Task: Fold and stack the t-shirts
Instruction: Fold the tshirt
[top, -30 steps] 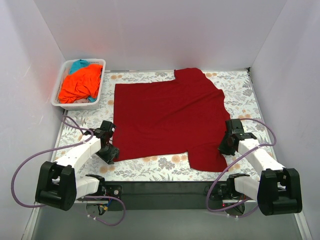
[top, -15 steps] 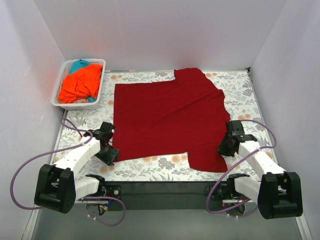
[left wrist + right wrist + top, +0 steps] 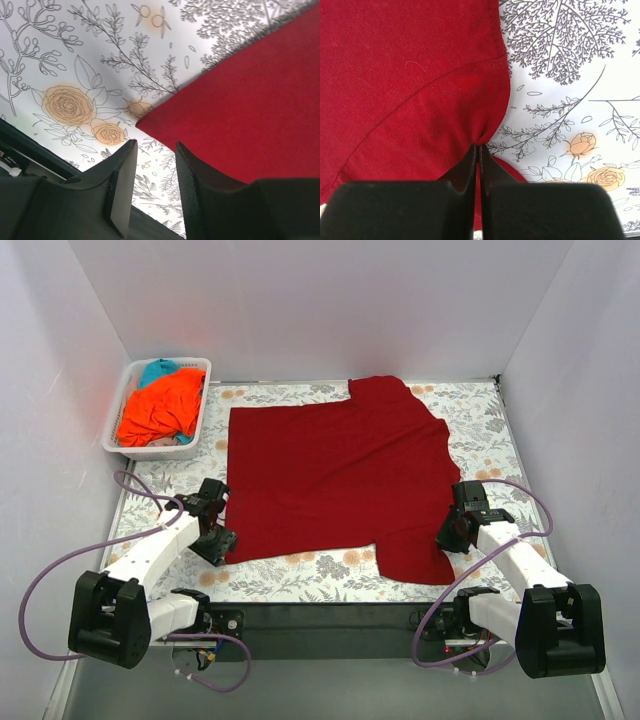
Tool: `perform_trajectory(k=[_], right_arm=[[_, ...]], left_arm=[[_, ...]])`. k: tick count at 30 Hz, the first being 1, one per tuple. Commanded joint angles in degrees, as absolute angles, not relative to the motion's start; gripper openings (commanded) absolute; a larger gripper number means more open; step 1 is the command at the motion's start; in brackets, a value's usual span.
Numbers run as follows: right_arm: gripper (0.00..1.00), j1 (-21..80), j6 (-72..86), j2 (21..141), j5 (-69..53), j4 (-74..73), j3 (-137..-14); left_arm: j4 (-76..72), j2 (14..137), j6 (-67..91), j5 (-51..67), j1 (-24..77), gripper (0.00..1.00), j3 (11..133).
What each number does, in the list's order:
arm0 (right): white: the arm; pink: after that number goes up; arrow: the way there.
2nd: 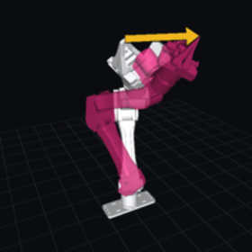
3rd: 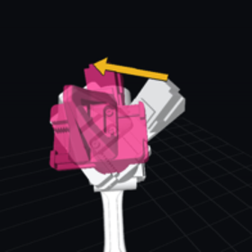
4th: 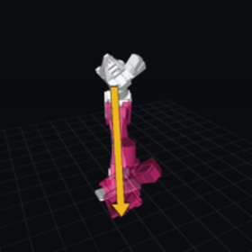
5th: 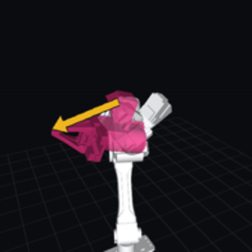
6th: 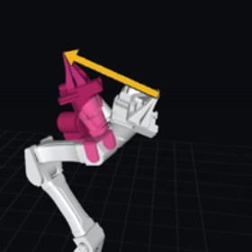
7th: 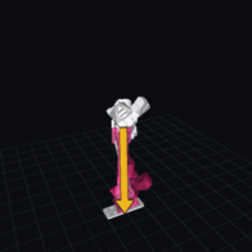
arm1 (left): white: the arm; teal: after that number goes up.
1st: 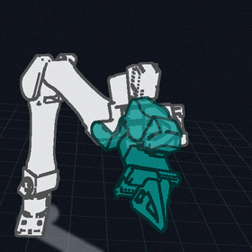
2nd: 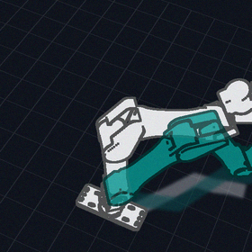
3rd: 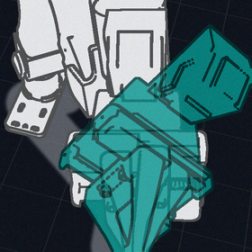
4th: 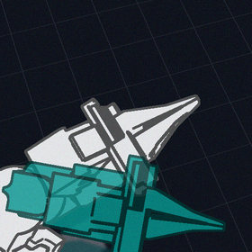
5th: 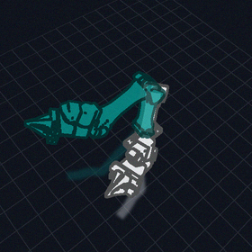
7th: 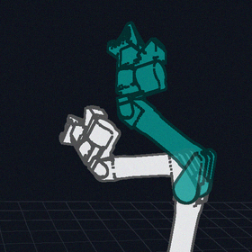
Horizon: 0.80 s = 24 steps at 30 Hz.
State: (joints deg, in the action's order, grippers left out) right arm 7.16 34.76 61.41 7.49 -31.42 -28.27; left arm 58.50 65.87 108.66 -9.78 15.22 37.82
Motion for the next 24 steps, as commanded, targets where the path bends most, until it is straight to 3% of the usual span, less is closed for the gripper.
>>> perform_trajectory(k=[1, 12, 19, 24], right_arm=[[0.01, 7.38, 35.42, 61.52, 6.94, -33.57, -28.12], [0.01, 7.30, 35.24, 61.44, 6.95, -33.40, -27.34], [0.01, 7.38, 35.95, 59.59, 5.63, -33.40, -26.54], [0.01, 7.30, 36.12, 58.36, 5.36, -33.40, -26.54]], left_arm=[[58.71, 66.00, 111.09, -12.39, 15.38, 0.36, 36.65], [52.82, 68.29, 110.48, -9.50, 15.47, 0.36, 31.91], [53.35, 66.80, 112.58, -9.49, 15.56, 0.22, 30.23], [53.44, 64.87, 112.50, -10.11, 15.56, 0.00, 30.50]])
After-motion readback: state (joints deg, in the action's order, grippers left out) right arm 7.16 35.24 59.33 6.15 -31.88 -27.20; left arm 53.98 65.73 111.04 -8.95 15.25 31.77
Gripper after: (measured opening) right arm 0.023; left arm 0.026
